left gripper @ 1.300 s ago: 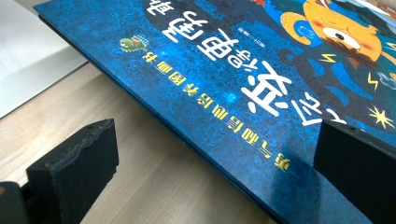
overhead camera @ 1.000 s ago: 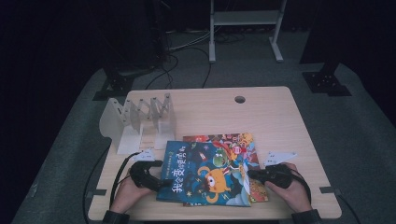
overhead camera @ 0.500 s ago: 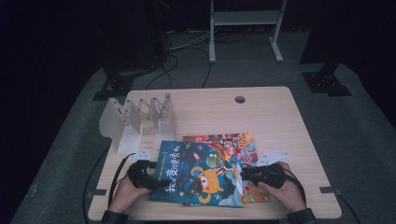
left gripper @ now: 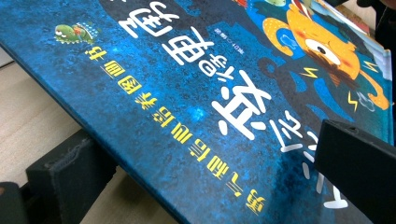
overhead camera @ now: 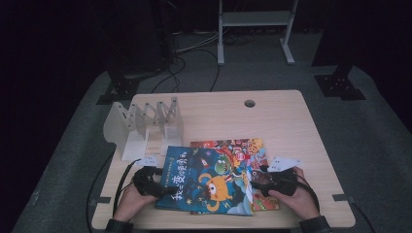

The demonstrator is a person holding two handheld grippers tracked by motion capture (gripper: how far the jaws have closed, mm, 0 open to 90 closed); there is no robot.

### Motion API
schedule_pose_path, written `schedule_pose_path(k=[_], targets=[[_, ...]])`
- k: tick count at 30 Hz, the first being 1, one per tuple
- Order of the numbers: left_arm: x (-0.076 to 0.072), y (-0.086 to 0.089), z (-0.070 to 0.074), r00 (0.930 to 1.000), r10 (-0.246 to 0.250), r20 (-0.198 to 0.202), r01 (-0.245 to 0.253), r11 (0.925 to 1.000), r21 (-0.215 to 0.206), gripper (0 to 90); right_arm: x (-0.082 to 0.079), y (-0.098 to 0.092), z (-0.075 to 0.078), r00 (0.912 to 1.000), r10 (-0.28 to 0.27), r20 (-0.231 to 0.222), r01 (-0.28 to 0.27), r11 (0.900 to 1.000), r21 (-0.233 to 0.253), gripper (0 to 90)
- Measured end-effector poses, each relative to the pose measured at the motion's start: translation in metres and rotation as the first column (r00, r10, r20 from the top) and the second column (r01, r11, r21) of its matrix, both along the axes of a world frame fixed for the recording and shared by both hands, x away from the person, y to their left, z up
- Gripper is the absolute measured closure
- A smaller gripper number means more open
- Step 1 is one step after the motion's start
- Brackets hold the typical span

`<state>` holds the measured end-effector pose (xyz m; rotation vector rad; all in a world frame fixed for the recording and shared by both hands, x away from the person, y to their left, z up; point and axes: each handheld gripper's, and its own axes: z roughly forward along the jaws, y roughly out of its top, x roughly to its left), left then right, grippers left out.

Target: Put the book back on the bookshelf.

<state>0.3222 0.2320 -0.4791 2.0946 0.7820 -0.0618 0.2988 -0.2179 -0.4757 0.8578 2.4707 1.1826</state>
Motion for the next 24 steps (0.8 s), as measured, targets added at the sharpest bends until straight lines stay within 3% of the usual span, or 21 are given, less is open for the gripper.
schedule_pose_path(k=[4,8,15,24], targets=[[-0.001,0.0,0.003,1.0,-0.006,-0.005,0.006,0.9999,0.015,0.0,0.0,0.0,0.0,1.0,-0.001,-0.001,0.001,1.0,-0.001,27.5],[-0.004,0.002,0.009,0.9999,-0.011,-0.003,0.011,0.9999,-0.002,0.0,0.001,0.001,0.0,1.0,0.003,-0.001,-0.003,1.0,-0.002,26.6],[-0.008,0.006,0.027,0.9987,-0.006,0.05,0.008,0.9988,-0.049,0.0,0.004,0.002,-0.001,1.0,0.005,0.0,-0.005,1.0,-0.002,20.4],[-0.013,0.008,0.048,0.9961,-0.011,0.088,0.016,0.9978,-0.064,0.0,0.004,0.007,-0.001,1.0,0.008,0.001,-0.008,1.0,-0.006,18.0]])
